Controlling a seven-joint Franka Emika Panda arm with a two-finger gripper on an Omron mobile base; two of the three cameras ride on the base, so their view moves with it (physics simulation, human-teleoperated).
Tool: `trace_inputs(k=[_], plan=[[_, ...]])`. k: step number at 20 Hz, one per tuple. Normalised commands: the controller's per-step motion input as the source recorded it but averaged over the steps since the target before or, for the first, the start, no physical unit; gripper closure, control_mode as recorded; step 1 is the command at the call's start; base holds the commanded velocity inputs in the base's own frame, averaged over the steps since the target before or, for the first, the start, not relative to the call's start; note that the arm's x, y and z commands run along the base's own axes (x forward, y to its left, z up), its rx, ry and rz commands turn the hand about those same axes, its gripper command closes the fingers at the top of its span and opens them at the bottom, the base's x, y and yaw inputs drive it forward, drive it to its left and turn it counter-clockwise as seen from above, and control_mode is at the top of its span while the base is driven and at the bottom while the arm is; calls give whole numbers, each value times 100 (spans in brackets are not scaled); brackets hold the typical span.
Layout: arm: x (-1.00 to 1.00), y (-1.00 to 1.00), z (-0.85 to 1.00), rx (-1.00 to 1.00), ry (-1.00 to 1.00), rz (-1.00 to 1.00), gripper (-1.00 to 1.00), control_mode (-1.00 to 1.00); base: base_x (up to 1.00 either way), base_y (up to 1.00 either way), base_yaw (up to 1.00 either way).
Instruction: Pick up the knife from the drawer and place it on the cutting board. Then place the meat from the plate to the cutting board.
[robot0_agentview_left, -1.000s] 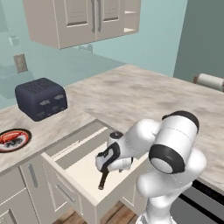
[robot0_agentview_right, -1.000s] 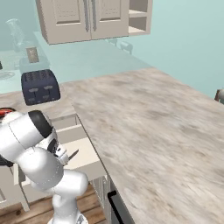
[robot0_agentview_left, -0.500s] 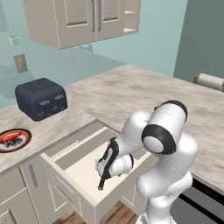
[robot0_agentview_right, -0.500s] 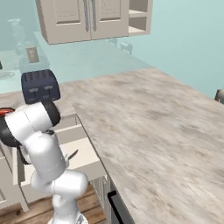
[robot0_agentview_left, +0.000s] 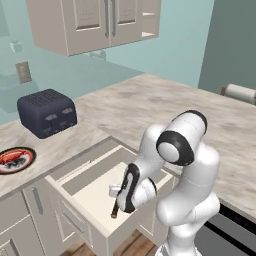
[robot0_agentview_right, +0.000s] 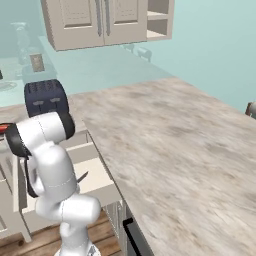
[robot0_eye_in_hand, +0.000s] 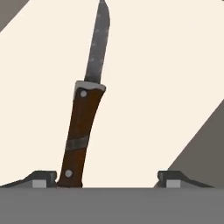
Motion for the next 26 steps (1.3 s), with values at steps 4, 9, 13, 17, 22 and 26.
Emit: trace_inputs(k=[4,9,13,17,22,26], plan=[[0,15,-14,0,-5,0,-100,-100,0,0,0],[6,34,0,0,9,-1,-100,-100,0,0,0],[4,40,7,0,34,-8,-100,-100,0,0,0],[0,45,6,0,44,-14,-100,-100,0,0,0],[10,27,0,-2,22,-12,-100,-100,0,0,0],[24,16,-6,-3,-2,-5,-100,-100,0,0,0]])
